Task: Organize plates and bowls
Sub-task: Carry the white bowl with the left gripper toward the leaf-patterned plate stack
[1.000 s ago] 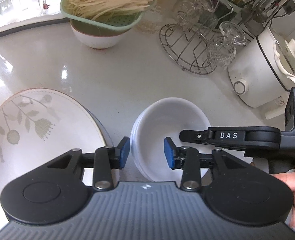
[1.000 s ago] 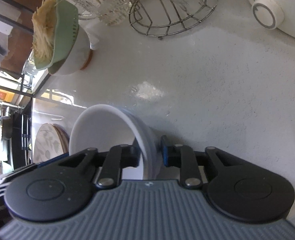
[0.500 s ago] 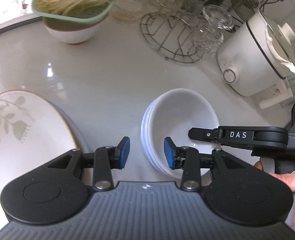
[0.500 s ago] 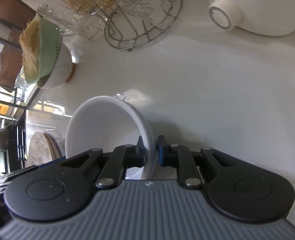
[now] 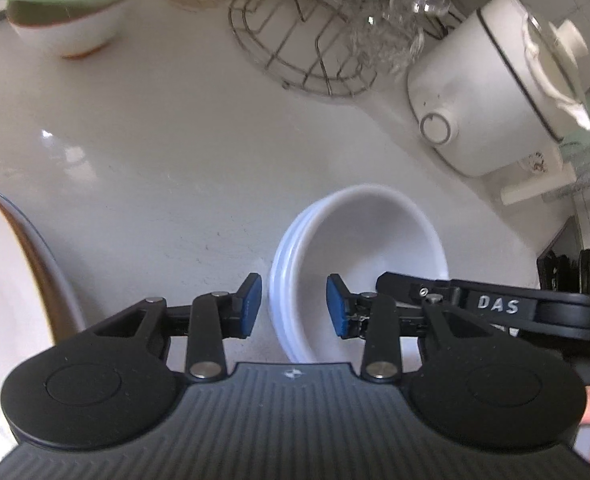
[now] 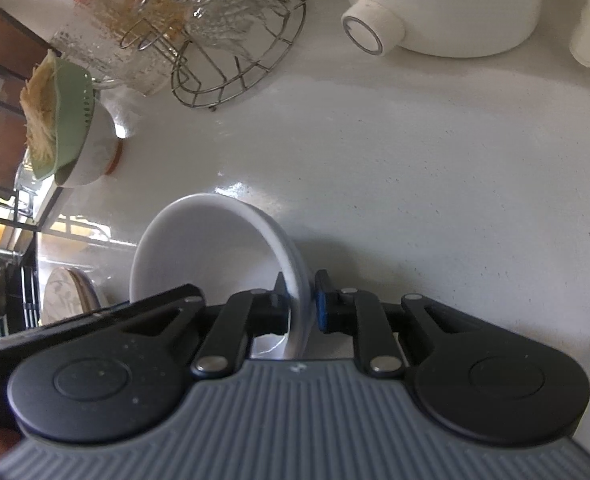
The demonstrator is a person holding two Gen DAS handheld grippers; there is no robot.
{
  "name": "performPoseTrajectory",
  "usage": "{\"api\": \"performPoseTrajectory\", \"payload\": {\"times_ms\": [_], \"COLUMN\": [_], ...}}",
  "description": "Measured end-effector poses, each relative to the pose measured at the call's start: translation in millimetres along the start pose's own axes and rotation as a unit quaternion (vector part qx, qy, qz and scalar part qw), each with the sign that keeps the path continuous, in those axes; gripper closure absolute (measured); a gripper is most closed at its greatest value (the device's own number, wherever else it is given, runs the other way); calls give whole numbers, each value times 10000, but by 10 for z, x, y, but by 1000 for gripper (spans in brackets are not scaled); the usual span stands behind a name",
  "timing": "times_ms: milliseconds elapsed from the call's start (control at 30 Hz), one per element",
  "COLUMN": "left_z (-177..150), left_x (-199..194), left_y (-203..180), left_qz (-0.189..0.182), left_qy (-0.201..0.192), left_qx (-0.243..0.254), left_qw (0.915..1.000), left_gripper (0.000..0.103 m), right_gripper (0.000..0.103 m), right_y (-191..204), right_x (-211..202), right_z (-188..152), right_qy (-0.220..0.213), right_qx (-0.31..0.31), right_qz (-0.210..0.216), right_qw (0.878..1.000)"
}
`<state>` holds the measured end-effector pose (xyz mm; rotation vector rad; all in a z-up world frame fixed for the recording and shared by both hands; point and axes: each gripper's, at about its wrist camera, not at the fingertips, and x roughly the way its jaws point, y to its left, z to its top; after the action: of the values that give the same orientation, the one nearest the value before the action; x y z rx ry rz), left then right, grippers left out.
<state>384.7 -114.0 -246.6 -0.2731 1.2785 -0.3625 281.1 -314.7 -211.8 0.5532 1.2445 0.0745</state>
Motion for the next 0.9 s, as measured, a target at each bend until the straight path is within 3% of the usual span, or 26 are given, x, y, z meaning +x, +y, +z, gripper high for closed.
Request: {"api": "performPoseTrajectory", "payload": {"times_ms": [133,467,900], "left_z": [-26,40,47], "left_x": [64,60,-481], "left_y": [-7,48,-50], "left_qz": [31,-37,-279], "left_qy": [-32,-5,-183], "left_qx": [182,140,265], "left_qw": [9998,9999,9991], "left_gripper": [69,70,70], "right_gripper": [85,81,82], "right_y": [-24,-59,124], "right_x": [9,39,-383], "right_z": [-26,-59,-97], "right_qy": [-88,-171,-476], "right_qx": [21,157,45], "right_qz": [83,285,536], "right_qw": [9999,9993,9974]}}
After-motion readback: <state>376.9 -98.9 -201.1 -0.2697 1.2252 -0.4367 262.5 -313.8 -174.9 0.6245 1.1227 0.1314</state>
